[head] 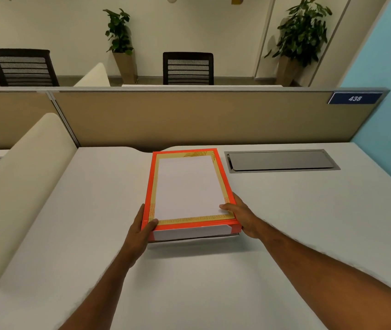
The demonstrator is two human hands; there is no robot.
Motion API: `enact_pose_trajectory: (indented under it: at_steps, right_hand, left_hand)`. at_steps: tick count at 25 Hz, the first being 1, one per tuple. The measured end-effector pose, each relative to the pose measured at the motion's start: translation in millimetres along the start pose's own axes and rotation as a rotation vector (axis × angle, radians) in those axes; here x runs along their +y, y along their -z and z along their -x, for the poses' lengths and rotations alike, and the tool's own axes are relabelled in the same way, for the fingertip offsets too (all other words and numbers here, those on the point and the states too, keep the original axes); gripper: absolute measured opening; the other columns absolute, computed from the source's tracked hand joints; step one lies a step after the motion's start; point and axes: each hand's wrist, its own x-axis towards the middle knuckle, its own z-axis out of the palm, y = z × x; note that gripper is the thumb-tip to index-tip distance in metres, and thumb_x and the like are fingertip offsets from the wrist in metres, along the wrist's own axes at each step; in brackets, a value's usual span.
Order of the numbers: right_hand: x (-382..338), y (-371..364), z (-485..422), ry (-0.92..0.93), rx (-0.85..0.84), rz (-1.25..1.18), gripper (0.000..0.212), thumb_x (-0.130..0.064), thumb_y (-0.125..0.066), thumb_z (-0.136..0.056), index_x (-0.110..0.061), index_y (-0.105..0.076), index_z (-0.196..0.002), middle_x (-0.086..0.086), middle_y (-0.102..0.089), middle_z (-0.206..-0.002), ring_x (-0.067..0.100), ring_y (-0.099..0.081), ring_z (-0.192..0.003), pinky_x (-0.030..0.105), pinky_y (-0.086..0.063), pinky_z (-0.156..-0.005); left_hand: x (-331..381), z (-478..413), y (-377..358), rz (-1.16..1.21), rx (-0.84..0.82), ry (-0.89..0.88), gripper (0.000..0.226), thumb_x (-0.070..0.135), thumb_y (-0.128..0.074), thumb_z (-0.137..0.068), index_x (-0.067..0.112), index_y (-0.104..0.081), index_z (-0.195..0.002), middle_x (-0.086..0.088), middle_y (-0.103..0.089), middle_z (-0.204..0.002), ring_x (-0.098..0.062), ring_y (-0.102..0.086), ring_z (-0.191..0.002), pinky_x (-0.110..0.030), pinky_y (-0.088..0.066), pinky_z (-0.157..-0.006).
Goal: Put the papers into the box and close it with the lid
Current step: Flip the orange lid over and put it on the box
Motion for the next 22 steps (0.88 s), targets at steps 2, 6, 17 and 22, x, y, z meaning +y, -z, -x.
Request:
enact_pose_trajectory:
  at_steps: [2, 6, 17, 22]
  right_hand:
    - [7, -1, 4, 0.029, 0.007, 0.049, 0.064, -0.031, -0.063, -0.091, -0.030, -0.029, -0.145, -0.001, -0.056, -0.132, 0.016, -0.064, -0.101, 0.024, -0.058, -0.072]
    - [26, -4, 10, 0.103, 0.028, 0.135, 0.092, -0.050, -0.074, -0.072, -0.031, -0.024, -0.147, -0.007, -0.052, -0.132, 0.011, -0.062, -0.105, 0.017, -0.057, -0.072]
    - [59, -7, 3, 0.096, 0.132, 0.404, 0.117, -0.070, -0.070, -0.058, -0.030, -0.013, -0.152, -0.002, -0.032, -0.156, 0.027, -0.033, -0.143, 0.051, -0.027, -0.118]
    - [62, -7, 0, 0.114, 0.189, 0.443, 0.107, -0.074, -0.060, -0.064, -0.028, -0.018, -0.151, -0.002, -0.031, -0.157, 0.025, -0.029, -0.145, 0.053, -0.016, -0.121]
  left_hand:
    - [-6, 6, -2, -0.061, -0.019, -0.005, 0.064, 0.033, -0.046, -0.097, 0.029, -0.014, -0.152, 0.013, -0.034, -0.144, -0.014, -0.046, -0.123, -0.029, -0.048, -0.094]
    - [-20, 11, -3, -0.086, -0.035, 0.000, 0.064, 0.032, -0.046, -0.097, 0.028, -0.014, -0.153, 0.008, -0.034, -0.150, -0.015, -0.046, -0.127, -0.037, -0.047, -0.100]
    - [-41, 14, -9, -0.185, 0.013, 0.012, 0.067, 0.028, -0.050, -0.097, 0.026, -0.014, -0.153, 0.002, -0.037, -0.152, -0.014, -0.047, -0.124, -0.024, -0.047, -0.096]
    - [-36, 14, -5, -0.143, 0.054, -0.029, 0.056, 0.047, -0.058, -0.088, 0.046, -0.033, -0.138, 0.024, -0.050, -0.136, -0.006, -0.053, -0.123, -0.034, -0.050, -0.098]
